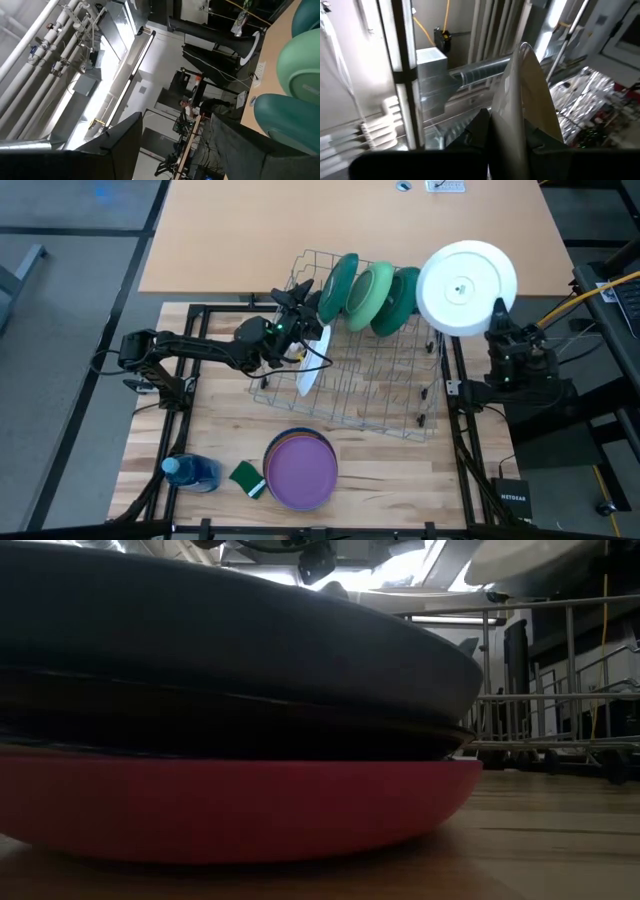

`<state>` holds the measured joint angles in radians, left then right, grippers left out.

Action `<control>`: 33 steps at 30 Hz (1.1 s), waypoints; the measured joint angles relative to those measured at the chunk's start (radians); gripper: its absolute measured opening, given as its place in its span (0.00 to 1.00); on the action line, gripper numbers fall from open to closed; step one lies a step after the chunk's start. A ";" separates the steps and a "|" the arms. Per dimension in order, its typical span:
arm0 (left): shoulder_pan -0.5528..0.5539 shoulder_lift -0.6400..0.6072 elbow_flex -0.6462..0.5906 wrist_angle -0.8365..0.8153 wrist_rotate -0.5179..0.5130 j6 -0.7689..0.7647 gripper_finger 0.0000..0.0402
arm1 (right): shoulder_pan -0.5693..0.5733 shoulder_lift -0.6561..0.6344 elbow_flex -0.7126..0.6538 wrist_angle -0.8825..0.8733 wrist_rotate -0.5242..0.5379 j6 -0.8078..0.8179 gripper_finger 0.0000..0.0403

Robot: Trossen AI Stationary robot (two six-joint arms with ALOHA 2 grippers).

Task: Sort dishes
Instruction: Put the white plate in the dish rack

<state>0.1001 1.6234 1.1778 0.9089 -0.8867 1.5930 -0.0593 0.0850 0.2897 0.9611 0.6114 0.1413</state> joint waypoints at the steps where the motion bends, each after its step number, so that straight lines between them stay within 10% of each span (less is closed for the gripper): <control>1: 0.000 0.000 0.000 0.000 0.000 0.000 0.56 | 0.000 -0.016 0.000 -0.013 0.017 -0.018 0.11; 19: 0.000 0.000 0.000 -0.010 0.000 -0.030 0.56 | 0.000 -0.083 0.000 -0.165 0.371 -0.251 0.11; 33: 0.000 0.000 0.000 -0.011 0.000 -0.102 0.56 | 0.000 -0.081 -0.003 -0.503 0.472 0.038 0.10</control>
<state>0.1001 1.6234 1.1778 0.8982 -0.8867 1.4915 -0.0593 0.0040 0.2866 0.4584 1.0831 0.1789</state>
